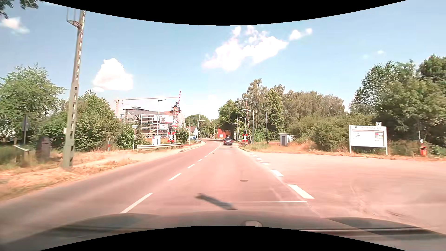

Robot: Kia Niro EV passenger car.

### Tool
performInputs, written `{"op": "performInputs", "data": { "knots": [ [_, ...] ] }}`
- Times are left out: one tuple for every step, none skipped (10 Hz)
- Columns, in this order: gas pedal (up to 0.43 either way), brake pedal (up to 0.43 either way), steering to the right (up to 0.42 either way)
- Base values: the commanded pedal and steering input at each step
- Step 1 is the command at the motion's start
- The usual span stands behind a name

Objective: Follow the waypoints while adhering to traffic rules and regulations

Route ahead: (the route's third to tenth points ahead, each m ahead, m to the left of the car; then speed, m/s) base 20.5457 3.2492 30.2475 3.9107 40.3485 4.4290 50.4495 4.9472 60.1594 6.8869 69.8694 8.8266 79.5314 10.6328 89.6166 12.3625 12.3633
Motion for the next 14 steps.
{"op": "performInputs", "data": {
  "knots": [
    [0.079, 0.000, -0.006],
    [0.079, 0.000, -0.006],
    [0.079, 0.000, -0.006],
    [0.067, 0.000, -0.006],
    [0.067, 0.000, -0.007],
    [0.067, 0.000, -0.007],
    [0.067, 0.000, -0.007],
    [0.067, 0.000, -0.007],
    [0.059, 0.000, -0.007],
    [0.059, 0.000, -0.007],
    [0.059, 0.000, -0.007],
    [0.059, 0.000, -0.007],
    [0.059, 0.000, -0.007],
    [0.059, 0.000, -0.007]
  ]
}}
